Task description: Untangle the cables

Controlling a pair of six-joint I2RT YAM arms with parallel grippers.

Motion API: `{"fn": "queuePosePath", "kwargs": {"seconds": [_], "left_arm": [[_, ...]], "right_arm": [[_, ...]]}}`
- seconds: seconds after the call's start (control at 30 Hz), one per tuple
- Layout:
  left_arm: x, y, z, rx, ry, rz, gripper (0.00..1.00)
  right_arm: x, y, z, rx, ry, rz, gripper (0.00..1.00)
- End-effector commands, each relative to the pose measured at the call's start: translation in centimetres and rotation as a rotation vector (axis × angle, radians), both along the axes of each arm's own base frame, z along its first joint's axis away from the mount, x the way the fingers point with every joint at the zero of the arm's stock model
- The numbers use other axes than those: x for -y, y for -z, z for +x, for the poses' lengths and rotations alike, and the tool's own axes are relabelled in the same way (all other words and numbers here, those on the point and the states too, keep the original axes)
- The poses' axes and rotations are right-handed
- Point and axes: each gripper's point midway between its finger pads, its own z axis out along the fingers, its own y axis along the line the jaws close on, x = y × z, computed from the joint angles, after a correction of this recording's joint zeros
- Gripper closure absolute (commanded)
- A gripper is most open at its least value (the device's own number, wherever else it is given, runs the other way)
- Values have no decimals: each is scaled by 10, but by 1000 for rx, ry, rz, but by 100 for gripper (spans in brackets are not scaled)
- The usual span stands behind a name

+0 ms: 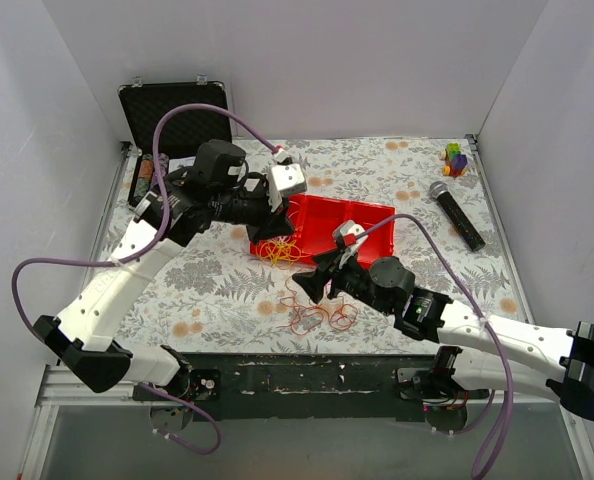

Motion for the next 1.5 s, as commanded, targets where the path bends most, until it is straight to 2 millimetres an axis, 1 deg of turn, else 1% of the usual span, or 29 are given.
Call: {"fn": "queuePosePath", "kwargs": {"seconds": [0.0, 0.1, 0.27, 0.37, 0.57, 0.63, 0.73, 0.77, 0.83, 0.93, 0.97, 1.0, 1.03, 1.13, 1.2, 1.23, 1.3, 1.4, 1.43, 1.47], "left_arm": [[2, -30, -17, 1, 33, -66, 100], [3, -35, -19, -6, 42, -70, 100], [5, -41, -26, -28, 68, -67, 100], [7, -48, -28, -40, 76, -78, 100], [14, -66, -33, -63, 99, -116, 100], [15, -72, -34, -71, 106, -129, 100], [17, -81, -38, -81, 117, -150, 100], [17, -81, -38, -85, 117, -152, 100], [16, -82, -38, -82, 113, -156, 100], [15, -85, -40, -75, 112, -160, 100], [15, -86, -40, -76, 112, -163, 100], [14, -87, -41, -72, 109, -166, 100], [14, -88, -41, -73, 107, -170, 100], [13, -91, -40, -57, 99, -174, 100], [12, -93, -37, -34, 87, -177, 100], [12, -95, -35, -18, 76, -180, 100], [10, -103, -27, 31, 40, -197, 100], [5, -127, -11, 156, -38, -244, 100], [2, -138, -3, 213, -74, -264, 100], [-1, -155, 5, 286, -110, -301, 100]], "right_arm": [[-17, -38, -9, 102, -100, 74, 25], [-21, -37, -7, 126, -108, 45, 26], [-21, -39, 4, 192, -71, -23, 26], [-24, -39, 6, 226, -74, -53, 26], [-40, -40, 4, 253, -92, -79, 27], [-44, -39, 5, 284, -92, -104, 30], [-44, -37, 10, 288, -59, -114, 37], [-43, -35, 13, 284, -43, -120, 42], [-39, -33, 14, 273, -26, -120, 55], [-28, -29, 14, 256, 8, -110, 78], [-23, -28, 14, 234, 22, -90, 85], [-19, -29, 13, 222, 37, -72, 97], [-15, -28, 12, 206, 48, -58, 99], [-6, -21, 7, 167, 53, -33, 99], [-1, -12, 2, 131, 52, -36, 99], [3, -3, 1, 106, 57, -39, 99], [12, 11, -3, 61, 72, -39, 99], [27, 33, -8, -1, 97, -35, 99], [31, 41, -10, -22, 104, -39, 99], [34, 46, -12, -41, 108, -37, 99]]}}
